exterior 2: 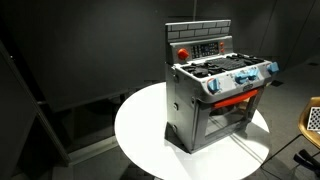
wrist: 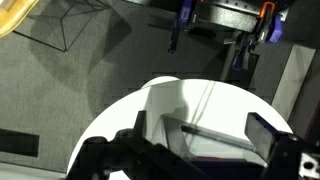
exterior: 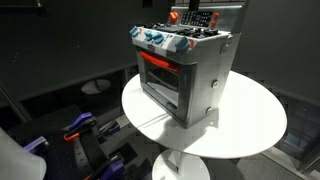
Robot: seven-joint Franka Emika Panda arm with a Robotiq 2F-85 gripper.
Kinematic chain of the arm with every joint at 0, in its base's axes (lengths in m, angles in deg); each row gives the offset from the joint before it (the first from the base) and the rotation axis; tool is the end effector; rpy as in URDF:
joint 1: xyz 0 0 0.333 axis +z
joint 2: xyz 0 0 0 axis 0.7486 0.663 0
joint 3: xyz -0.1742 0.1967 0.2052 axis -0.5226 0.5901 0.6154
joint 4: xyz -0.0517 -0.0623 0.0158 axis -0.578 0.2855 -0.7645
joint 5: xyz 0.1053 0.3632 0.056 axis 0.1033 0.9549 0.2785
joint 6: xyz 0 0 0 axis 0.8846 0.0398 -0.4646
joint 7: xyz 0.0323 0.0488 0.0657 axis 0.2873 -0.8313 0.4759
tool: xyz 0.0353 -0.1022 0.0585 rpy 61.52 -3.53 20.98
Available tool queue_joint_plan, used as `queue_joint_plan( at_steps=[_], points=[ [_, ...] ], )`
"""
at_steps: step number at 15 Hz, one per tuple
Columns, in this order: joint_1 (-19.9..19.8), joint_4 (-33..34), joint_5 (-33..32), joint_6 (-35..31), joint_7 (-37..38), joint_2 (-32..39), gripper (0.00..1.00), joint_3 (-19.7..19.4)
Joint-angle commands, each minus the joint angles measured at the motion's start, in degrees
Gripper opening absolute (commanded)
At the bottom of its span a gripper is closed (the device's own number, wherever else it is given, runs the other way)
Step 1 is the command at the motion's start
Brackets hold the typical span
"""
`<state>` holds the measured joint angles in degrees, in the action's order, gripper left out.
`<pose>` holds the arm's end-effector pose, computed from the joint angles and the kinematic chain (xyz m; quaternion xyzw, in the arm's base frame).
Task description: Push the top right button on the toy stove
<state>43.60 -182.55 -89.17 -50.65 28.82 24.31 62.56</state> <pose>0.3501 -0.1376 0.4937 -0.9937 -0.0943 0.0586 0.0123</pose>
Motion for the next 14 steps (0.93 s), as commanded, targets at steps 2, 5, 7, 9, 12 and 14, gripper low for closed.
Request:
queue_joint_plan(
  at_steps=[2, 5, 7, 9, 12, 14],
  points=[
    [0.58, 3.55, 2.82, -3.46, 5.11, 3.53, 1.0, 1.65],
    [0.67, 5.13, 3.95, -6.86, 8.33, 6.01, 1.0, 2.78],
    [0.69, 6.22, 4.39, -9.31, 10.39, 7.85, 1.0, 3.55],
    [0.75, 7.63, 4.68, -11.26, 12.21, 10.02, 1.0, 4.36],
    [0.75, 9.75, 4.27, -13.89, 15.13, 13.38, 1.0, 5.72],
    [0.79, 11.47, 4.2, -15.29, 16.89, 15.74, 1.0, 6.52]
  ],
)
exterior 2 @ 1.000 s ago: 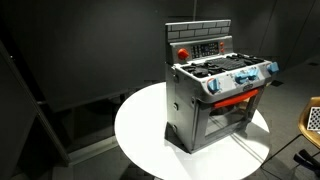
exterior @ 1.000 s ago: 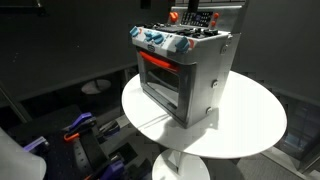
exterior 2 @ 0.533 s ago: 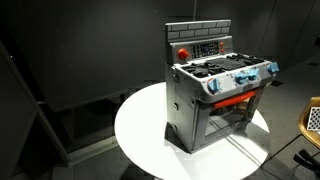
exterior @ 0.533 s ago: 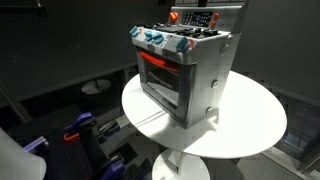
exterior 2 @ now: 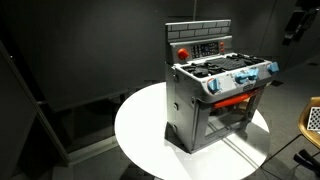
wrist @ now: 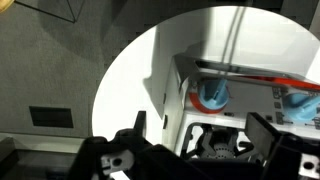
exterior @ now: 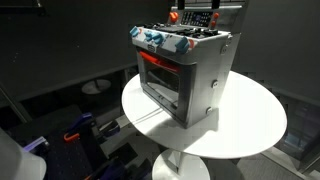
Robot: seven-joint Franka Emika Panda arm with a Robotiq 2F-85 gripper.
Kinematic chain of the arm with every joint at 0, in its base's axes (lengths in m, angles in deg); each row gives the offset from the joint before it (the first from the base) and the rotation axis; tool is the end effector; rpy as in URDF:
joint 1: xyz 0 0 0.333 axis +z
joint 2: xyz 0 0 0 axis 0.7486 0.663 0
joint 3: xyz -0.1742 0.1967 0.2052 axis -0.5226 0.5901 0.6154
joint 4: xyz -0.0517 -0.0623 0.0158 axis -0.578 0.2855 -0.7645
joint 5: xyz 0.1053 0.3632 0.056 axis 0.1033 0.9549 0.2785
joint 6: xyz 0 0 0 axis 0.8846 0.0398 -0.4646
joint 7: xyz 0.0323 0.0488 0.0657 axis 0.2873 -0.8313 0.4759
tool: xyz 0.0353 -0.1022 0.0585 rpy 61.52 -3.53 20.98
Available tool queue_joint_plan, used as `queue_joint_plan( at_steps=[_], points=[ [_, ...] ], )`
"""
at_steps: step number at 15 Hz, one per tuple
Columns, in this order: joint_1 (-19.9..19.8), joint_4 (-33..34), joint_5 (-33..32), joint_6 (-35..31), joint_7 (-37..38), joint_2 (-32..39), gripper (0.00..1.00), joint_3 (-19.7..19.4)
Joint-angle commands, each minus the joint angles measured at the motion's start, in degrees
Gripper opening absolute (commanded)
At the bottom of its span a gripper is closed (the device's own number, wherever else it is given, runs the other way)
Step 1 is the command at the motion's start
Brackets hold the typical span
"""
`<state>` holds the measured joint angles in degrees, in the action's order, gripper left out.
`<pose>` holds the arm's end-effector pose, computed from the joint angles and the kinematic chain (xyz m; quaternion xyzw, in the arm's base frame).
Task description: Push the top right button on the toy stove
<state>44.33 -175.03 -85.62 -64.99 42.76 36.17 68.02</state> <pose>0.4496 -0.1047 0.4940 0.9994 0.0099 0.0284 0.0188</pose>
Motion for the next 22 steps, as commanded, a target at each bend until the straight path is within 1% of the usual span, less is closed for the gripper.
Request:
queue_joint_plan(
  at_steps=[1, 8, 15, 19, 22],
  points=[
    [0.07, 4.88, 0.61, -1.87, 3.93, 5.12, 1.0, 1.45],
    [0.07, 11.37, 0.94, -7.49, 7.91, 12.7, 1.0, 2.76],
    [0.27, 15.81, 0.24, -13.33, 11.22, 17.78, 1.0, 3.5],
    [0.51, 17.8, -0.11, -15.5, 13.12, 20.54, 1.0, 3.95],
    [0.77, 19.54, -0.11, -15.79, 14.11, 22.55, 1.0, 4.13]
  ],
)
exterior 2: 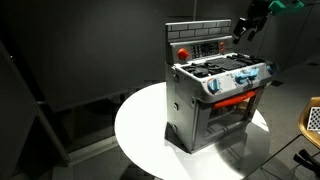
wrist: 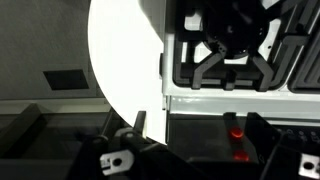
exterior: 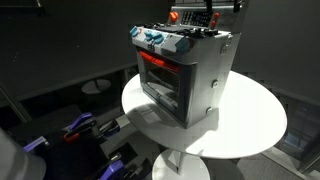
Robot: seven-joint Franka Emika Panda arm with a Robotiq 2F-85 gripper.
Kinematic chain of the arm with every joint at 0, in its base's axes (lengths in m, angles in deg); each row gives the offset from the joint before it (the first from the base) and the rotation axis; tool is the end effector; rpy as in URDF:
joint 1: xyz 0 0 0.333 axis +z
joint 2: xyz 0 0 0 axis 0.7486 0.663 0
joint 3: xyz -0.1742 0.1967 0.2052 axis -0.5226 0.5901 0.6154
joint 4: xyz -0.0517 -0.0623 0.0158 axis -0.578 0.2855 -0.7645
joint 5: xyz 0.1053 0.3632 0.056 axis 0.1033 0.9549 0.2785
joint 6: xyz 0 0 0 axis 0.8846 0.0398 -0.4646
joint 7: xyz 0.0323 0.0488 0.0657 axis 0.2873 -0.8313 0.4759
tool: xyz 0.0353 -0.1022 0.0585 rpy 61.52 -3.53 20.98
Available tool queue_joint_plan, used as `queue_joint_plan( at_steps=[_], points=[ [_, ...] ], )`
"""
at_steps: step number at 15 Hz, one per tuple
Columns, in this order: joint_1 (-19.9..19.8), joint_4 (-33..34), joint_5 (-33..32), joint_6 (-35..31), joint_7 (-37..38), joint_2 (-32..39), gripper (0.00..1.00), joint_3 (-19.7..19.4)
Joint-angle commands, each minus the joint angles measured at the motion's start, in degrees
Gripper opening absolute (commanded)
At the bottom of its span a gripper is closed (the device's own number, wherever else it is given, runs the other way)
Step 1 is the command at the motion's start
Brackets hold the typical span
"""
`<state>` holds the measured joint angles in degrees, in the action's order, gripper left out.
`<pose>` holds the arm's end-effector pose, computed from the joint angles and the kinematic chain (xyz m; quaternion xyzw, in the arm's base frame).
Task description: Push the top right button on the toy stove
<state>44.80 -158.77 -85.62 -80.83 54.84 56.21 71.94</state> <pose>0.5911 -0.0808 0.4766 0.9886 -0.0529 0.1353 0.0394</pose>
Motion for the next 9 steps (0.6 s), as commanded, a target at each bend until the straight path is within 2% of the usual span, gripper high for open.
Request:
queue_joint_plan(
  at_steps=[1, 9],
  points=[
    [0.39, 3.96, -0.11, 0.12, 2.25, 3.18, 1.0, 0.26],
    [0.93, 8.89, 0.47, 0.74, 2.98, 7.11, 1.0, 0.36]
  ],
)
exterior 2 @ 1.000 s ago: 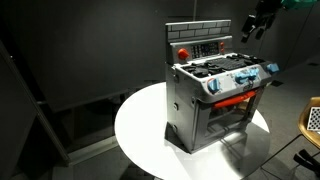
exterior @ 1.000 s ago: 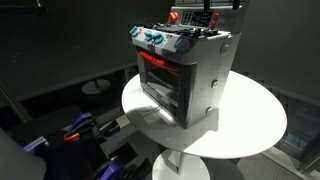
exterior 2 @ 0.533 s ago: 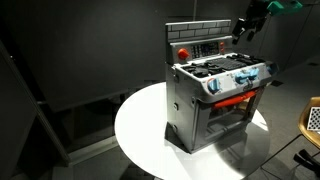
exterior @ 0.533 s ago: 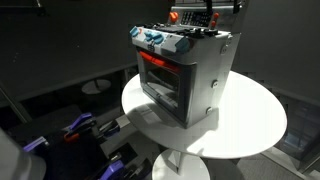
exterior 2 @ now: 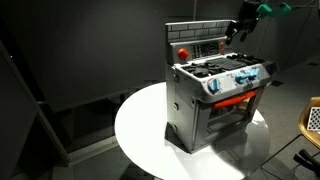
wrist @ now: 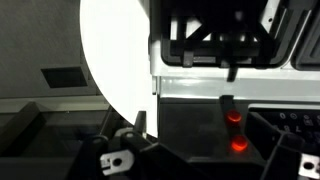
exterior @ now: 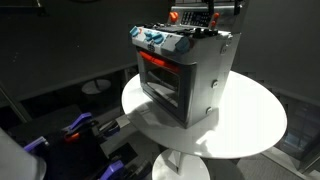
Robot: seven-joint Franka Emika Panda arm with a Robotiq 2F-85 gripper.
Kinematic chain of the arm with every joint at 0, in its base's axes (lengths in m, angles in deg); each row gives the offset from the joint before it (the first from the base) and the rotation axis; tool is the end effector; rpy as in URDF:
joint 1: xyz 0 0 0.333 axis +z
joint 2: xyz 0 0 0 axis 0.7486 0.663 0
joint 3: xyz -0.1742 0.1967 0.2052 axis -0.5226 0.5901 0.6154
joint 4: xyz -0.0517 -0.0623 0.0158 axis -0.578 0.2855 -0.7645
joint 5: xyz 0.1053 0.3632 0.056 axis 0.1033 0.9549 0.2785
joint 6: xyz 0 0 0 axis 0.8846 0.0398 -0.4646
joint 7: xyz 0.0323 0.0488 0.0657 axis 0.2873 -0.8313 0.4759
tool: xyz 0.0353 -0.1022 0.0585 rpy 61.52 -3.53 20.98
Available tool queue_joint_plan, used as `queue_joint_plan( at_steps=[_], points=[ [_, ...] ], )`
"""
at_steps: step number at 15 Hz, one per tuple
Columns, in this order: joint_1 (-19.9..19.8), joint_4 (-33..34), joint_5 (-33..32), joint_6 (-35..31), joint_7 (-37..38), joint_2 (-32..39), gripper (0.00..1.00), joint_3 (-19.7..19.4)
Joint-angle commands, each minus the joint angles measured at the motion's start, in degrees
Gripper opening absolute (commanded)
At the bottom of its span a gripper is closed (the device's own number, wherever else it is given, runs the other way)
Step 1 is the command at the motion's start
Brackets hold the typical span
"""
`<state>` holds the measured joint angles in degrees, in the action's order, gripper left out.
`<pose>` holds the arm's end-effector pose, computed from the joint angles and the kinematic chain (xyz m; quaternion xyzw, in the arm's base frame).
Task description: Push the top right button on the toy stove
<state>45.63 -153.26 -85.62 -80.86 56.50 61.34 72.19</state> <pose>0.6225 -0.0720 0.4692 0.9878 -0.0572 0.1396 0.0390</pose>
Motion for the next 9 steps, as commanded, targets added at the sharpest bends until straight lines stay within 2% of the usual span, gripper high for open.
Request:
queue_joint_plan(
  at_steps=[1, 9],
  points=[
    [0.12, 3.83, 0.45, 0.81, 1.45, 2.33, 1.0, 0.1],
    [0.23, 6.08, 0.41, 1.27, 1.83, 4.66, 1.0, 0.03]
  ],
)
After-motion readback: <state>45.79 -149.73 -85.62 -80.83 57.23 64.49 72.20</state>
